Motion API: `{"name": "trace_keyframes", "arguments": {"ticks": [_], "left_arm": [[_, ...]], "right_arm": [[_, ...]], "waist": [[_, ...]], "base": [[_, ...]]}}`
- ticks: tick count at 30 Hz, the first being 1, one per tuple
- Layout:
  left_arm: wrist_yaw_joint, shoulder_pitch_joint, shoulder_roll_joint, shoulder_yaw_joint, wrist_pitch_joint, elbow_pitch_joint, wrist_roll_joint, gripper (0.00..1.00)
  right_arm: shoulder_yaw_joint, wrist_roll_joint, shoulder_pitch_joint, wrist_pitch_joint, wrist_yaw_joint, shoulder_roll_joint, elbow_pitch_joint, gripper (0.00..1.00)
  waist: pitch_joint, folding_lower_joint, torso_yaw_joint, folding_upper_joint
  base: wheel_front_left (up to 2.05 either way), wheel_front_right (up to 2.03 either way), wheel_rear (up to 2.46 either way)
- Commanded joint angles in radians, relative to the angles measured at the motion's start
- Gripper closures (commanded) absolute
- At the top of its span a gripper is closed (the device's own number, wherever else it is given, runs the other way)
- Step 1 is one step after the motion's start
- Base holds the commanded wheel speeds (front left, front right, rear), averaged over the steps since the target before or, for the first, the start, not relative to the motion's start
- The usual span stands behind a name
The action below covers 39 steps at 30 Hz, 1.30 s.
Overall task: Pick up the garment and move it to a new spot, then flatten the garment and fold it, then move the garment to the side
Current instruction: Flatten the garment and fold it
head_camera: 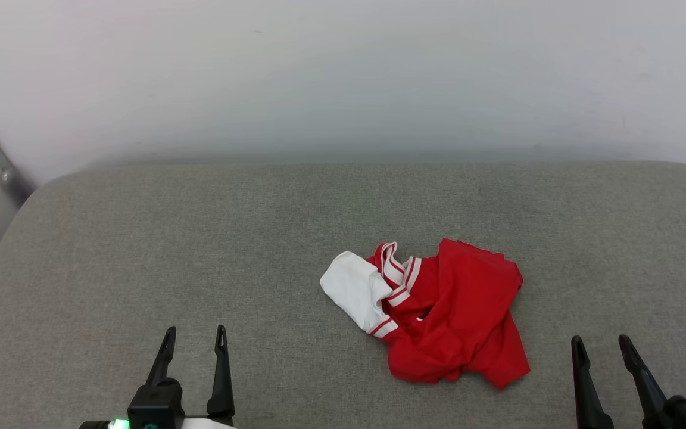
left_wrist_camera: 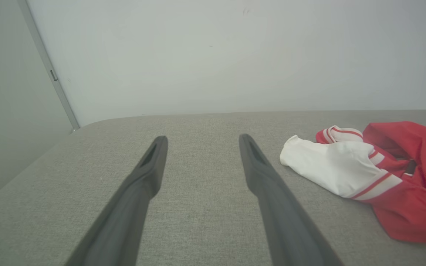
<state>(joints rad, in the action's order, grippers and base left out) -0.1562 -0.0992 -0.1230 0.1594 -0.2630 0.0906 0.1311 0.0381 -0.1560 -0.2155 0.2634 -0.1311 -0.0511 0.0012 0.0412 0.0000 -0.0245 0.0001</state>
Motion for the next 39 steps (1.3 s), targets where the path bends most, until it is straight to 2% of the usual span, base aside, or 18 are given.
{"name": "trace_keyframes", "arguments": {"ticks": [1,14,19,24,27,33,36,39], "left_arm": [[0.005,-0.012,0.002,-0.005,-0.003,0.002,-0.008,0.0],[0.042,0.002,0.03,-0.064,-0.003,0.031,-0.03,0.0],[0.078,0.11,0.003,-0.071,-0.003,0.096,-0.048,0.0],[0.136,0.324,-0.047,-0.054,0.015,0.191,-0.064,0.0],[0.185,0.469,-0.067,-0.034,0.07,0.253,-0.065,0.0],[0.263,0.721,-0.095,0.028,0.265,0.352,-0.037,0.0],[0.282,0.836,-0.125,0.105,0.399,0.405,0.0,0.0],[0.284,0.927,-0.171,0.281,0.52,0.435,0.095,0.0]], "right_arm": [[-0.001,-0.008,-0.007,0.002,0.001,0.002,-0.007,0.0],[-0.005,0.001,-0.006,0.002,0.001,0.002,-0.014,0.0],[-0.006,0.005,0.013,0.002,0.001,0.002,-0.015,0.0],[-0.011,0.014,0.032,0.002,0.001,0.002,-0.018,0.0],[-0.014,0.016,0.037,0.002,0.001,0.002,-0.022,0.0],[-0.026,0.023,0.071,0.002,0.001,0.002,-0.027,0.0],[-0.033,0.021,0.095,0.002,0.001,0.002,-0.03,0.0],[-0.035,0.017,0.119,0.002,0.001,0.002,-0.032,0.0]], "waist": [[0.0,0.0,-0.001,-0.0001],[-0.002,0.0,0.006,-0.0001],[-0.012,0.0,0.016,-0.0001],[-0.032,0.0,0.029,-0.0001],[-0.049,0.0,0.039,-0.0001],[-0.113,0.0,0.072,-0.0001],[-0.154,0.0,0.093,-0.0001],[-0.191,0.0,0.116,-0.0001]], "base": [[0.0,0.0,0.0],[0.0,0.0,0.0],[0.0,0.0,0.0],[0.0,0.0,0.0],[0.0,0.0,0.0],[0.0,0.0,0.0],[0.0,0.0,0.0],[0.0,0.0,0.0]]}}
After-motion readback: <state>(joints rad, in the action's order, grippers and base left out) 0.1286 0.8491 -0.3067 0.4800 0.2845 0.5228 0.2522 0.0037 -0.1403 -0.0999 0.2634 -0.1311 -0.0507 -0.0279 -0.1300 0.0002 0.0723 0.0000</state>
